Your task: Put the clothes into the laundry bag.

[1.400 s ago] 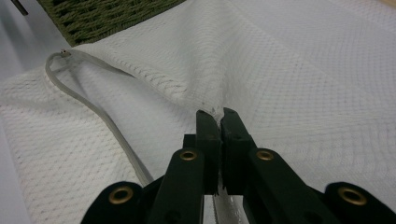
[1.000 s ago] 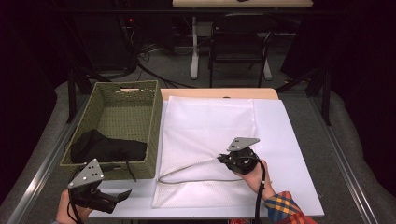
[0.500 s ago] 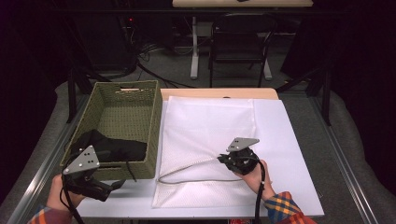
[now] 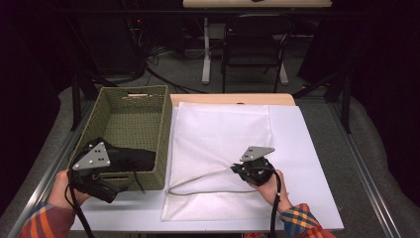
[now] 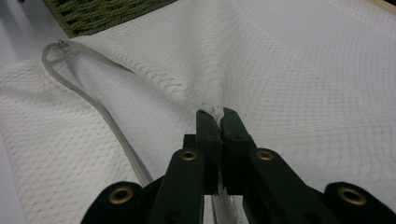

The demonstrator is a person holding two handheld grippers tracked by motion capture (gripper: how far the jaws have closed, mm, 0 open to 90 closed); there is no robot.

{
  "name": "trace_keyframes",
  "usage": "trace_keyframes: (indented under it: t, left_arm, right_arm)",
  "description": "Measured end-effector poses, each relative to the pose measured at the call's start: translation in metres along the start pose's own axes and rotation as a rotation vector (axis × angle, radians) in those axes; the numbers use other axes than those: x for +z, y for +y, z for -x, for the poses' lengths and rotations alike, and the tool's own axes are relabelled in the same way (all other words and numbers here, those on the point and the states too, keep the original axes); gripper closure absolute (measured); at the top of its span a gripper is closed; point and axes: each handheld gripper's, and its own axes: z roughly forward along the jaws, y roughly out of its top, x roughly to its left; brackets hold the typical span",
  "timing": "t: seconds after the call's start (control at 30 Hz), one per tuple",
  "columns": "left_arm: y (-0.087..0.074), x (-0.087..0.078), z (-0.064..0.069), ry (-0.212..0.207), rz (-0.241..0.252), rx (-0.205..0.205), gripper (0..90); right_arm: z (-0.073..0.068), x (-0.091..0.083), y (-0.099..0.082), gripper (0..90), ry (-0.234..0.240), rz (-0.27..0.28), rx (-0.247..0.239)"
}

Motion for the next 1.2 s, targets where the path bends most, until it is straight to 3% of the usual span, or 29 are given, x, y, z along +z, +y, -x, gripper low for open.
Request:
trace_keyframes:
  t: [0.23, 0.5, 0.77, 1.2]
  left_arm:
    - [0.015, 0.001, -0.008, -0.016, -0.052, 0.051, 0.0]
    - [0.023, 0.011, -0.034, -0.011, -0.117, 0.045, 0.0]
    - [0.022, 0.014, -0.062, 0.001, -0.174, 0.057, 0.0]
    - [0.019, 0.04, -0.082, -0.018, -0.335, 0.079, 0.0]
  right_arm:
    - [-0.001, -0.003, 0.001, 87.9, -0.005, 0.009, -0.007]
    - [0.0, -0.001, 0.001, 88.0, 0.003, -0.006, -0.011]
    - [0.0, -0.001, 0.001, 88.1, 0.001, -0.003, -0.004]
    - [0.001, -0.001, 0.001, 88.2, 0.007, -0.008, -0.001]
